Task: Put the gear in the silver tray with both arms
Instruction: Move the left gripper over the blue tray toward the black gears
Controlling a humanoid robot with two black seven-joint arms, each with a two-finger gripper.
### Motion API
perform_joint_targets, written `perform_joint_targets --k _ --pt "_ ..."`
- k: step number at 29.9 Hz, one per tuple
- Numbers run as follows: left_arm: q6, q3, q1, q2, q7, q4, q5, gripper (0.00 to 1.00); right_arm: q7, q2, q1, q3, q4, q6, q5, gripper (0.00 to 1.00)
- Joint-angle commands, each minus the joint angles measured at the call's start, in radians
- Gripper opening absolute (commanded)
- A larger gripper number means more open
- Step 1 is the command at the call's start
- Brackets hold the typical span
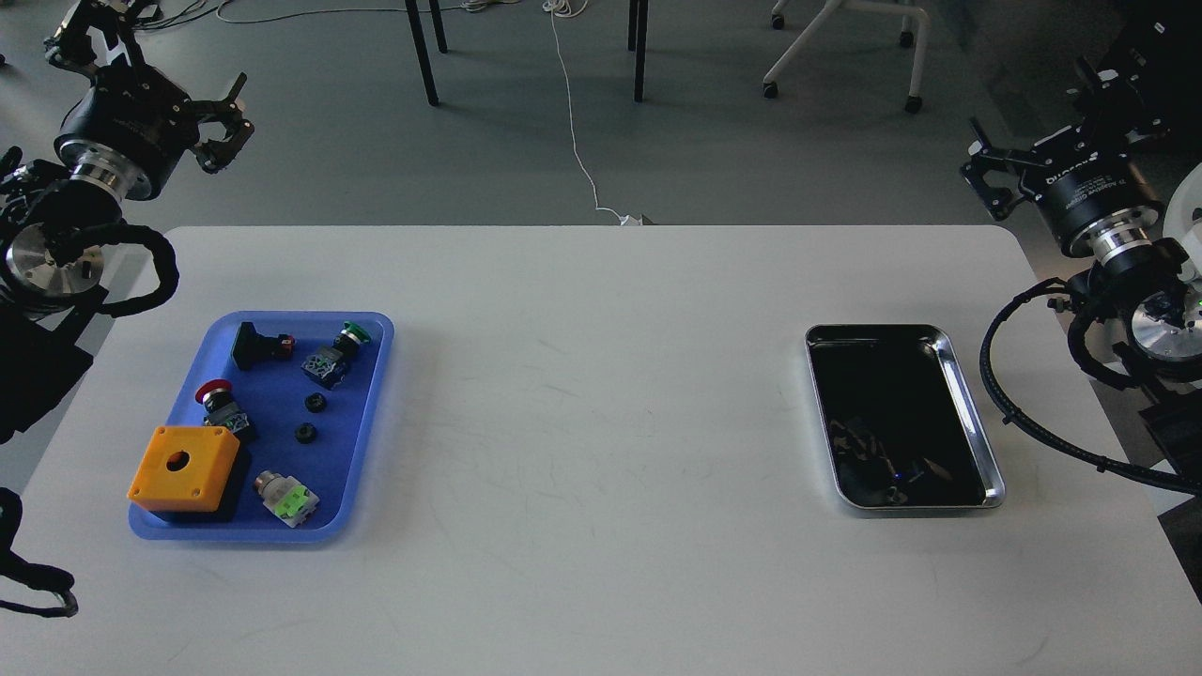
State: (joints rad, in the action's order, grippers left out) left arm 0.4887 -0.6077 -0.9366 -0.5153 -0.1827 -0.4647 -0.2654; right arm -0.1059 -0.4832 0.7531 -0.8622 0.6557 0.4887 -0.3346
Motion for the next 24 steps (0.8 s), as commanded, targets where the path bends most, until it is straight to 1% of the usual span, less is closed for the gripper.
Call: perform_joint_targets --k 1,11,14,15,18,20,22,24 --pt "0.0 -0.001 0.01 0.012 -0.001 0.0 0.0 0.98 0.0 0.0 0.008 0.011 0.001 0.0 0.0 0.99" --pt "0.0 0.0 0.009 0.0 -0.009 0.0 0.0 0.98 0.0 -0.009 0.015 0.011 0.001 0.0 0.0 0.99" --pt "0.0 0.028 0.018 -0.07 -0.008 -0.027 0.017 0.98 0.0 -0.015 0.006 0.008 0.008 0.0 0.002 0.99" --pt "0.0 0.042 0.028 -0.101 -0.007 -0.058 0.023 0.98 0.0 -0.017 0.005 0.006 0.007 0.0 0.002 0.99" --pt "0.0 0.095 0.051 -0.225 -0.009 -0.205 0.067 0.98 -0.001 -0.021 0.002 0.003 0.007 0.0 0.002 0.99" --pt "0.0 0.127 0.058 -0.308 -0.011 -0.319 0.142 0.98 -0.008 -0.02 0.002 0.005 0.008 0.0 0.002 0.99" --pt "0.0 0.129 0.058 -0.376 -0.011 -0.421 0.257 0.98 -0.012 -0.018 0.002 0.005 0.01 0.0 0.002 0.99" --pt "0.0 0.128 0.059 -0.413 -0.011 -0.474 0.346 0.98 -0.014 -0.015 0.002 0.005 0.01 0.0 0.002 0.99"
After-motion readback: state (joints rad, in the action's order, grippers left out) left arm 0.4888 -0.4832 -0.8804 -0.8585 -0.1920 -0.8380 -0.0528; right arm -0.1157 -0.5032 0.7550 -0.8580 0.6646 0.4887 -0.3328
